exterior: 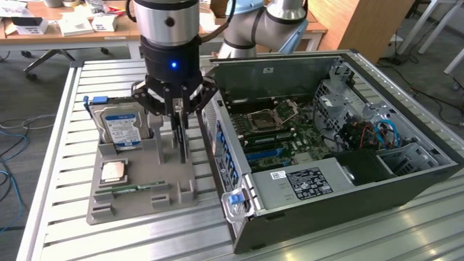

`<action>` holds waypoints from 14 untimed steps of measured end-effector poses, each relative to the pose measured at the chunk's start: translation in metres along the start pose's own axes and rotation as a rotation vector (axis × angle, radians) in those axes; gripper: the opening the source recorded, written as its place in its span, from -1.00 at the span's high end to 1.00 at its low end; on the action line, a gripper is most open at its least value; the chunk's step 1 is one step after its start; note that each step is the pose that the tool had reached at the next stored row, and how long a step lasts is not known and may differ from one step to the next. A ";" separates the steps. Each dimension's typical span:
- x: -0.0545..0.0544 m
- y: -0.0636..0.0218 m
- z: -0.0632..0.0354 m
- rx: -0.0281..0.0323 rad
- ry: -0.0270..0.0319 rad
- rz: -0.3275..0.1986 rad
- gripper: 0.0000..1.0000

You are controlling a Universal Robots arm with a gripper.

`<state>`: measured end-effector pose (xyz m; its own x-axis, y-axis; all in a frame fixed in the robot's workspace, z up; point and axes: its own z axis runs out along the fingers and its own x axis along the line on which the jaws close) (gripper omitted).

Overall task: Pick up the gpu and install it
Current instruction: 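Pick up the gpu and move the gpu toward the slot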

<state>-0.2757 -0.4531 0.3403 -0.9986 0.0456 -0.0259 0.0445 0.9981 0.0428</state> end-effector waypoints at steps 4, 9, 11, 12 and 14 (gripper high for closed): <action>0.000 0.0008 -0.0181 -0.0001 0.0000 0.000 0.47; -0.001 0.0016 -0.0385 0.0000 0.0000 0.000 0.47; -0.001 0.0020 -0.0474 0.0000 0.0000 0.000 0.47; -0.001 0.0022 -0.0503 -0.0001 0.0000 0.000 0.47; -0.001 0.0024 -0.0561 -0.0001 0.0000 0.000 0.47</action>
<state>-0.2757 -0.4531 0.3965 -0.9986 0.0456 -0.0259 0.0445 0.9981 0.0430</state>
